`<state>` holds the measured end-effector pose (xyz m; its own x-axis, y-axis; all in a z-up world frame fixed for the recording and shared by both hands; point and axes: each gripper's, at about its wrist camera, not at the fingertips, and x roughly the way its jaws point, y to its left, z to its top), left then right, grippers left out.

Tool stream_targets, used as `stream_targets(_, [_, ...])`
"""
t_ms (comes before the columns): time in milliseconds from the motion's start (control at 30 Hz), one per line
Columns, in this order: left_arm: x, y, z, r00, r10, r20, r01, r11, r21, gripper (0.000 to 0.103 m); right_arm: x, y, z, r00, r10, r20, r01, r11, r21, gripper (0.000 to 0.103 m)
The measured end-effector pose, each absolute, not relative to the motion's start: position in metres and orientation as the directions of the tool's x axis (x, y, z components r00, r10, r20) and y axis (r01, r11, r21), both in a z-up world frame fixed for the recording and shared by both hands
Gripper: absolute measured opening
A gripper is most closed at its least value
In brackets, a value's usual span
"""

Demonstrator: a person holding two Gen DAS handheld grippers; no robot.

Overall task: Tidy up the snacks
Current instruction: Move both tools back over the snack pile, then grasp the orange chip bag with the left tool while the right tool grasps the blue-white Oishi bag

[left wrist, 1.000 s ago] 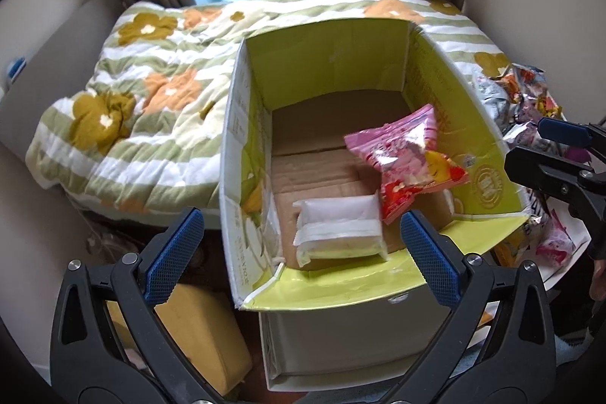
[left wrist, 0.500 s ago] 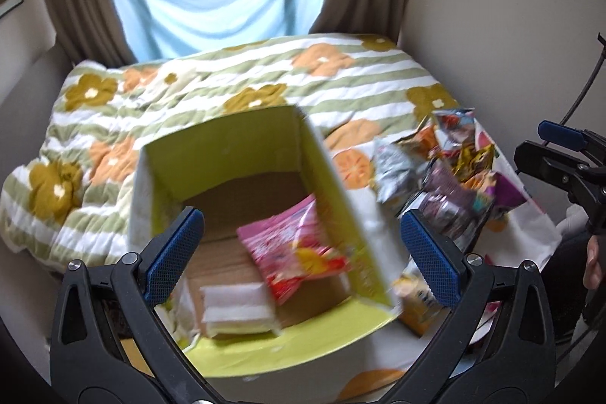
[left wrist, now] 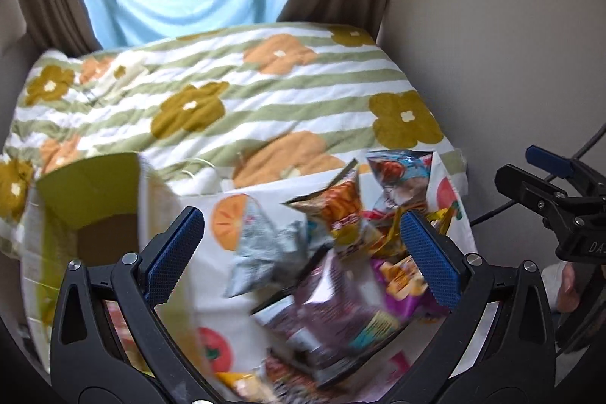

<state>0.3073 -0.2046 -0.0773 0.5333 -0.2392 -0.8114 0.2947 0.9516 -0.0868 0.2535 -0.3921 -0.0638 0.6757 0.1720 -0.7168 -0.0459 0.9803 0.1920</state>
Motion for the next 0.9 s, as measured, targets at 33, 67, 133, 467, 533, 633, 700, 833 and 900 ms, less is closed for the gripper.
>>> stream_targets(33, [0.312, -0.213, -0.086, 0.519, -0.234, -0.822, 0.286, 0.954, -0.091, 0.103, 0.260, -0.402, -0.071, 0.665, 0.188, -0.723, -0.047, 0.976, 0.211, 0.103])
stream_targets(67, [0.318, -0.222, -0.096, 0.502, -0.225, -0.835, 0.276, 0.957, -0.092, 0.103, 0.268, -0.411, -0.078, 0.653, 0.204, -0.729, -0.046, 0.972, 0.231, 0.103])
stream_targets(133, [0.328, -0.234, -0.112, 0.479, -0.218, -0.850, 0.265, 0.959, -0.097, 0.103, 0.283, -0.426, -0.096, 0.627, 0.233, -0.743, -0.037, 0.962, 0.270, 0.103])
stream_targets(467, [0.374, -0.268, -0.191, 0.341, -0.143, -0.929, 0.247, 0.967, -0.059, 0.100, 0.334, -0.450, -0.175, 0.505, 0.328, -0.798, -0.018, 0.929, 0.370, 0.103])
stream_targets(533, [0.379, -0.270, -0.201, 0.323, -0.138, -0.936, 0.249, 0.967, -0.056, 0.098, 0.340, -0.448, -0.186, 0.489, 0.340, -0.803, -0.016, 0.924, 0.382, 0.103])
stream_targets(633, [0.386, -0.272, -0.215, 0.294, -0.138, -0.946, 0.257, 0.965, -0.061, 0.097, 0.348, -0.447, -0.199, 0.469, 0.344, -0.814, -0.009, 0.923, 0.384, 0.103])
stream_targets(700, [0.388, -0.274, -0.224, 0.274, -0.131, -0.953, 0.264, 0.963, -0.056, 0.096, 0.354, -0.445, -0.207, 0.457, 0.341, -0.821, -0.013, 0.926, 0.378, 0.103])
stream_targets(833, [0.394, -0.274, -0.238, 0.226, -0.133, -0.965, 0.269, 0.961, -0.070, 0.087, 0.363, -0.439, -0.221, 0.428, 0.328, -0.842, -0.030, 0.937, 0.349, 0.103])
stream_targets(900, [0.397, -0.276, -0.242, 0.215, -0.122, -0.969, 0.275, 0.959, -0.060, 0.082, 0.366, -0.436, -0.227, 0.418, 0.325, -0.848, -0.036, 0.939, 0.342, 0.103])
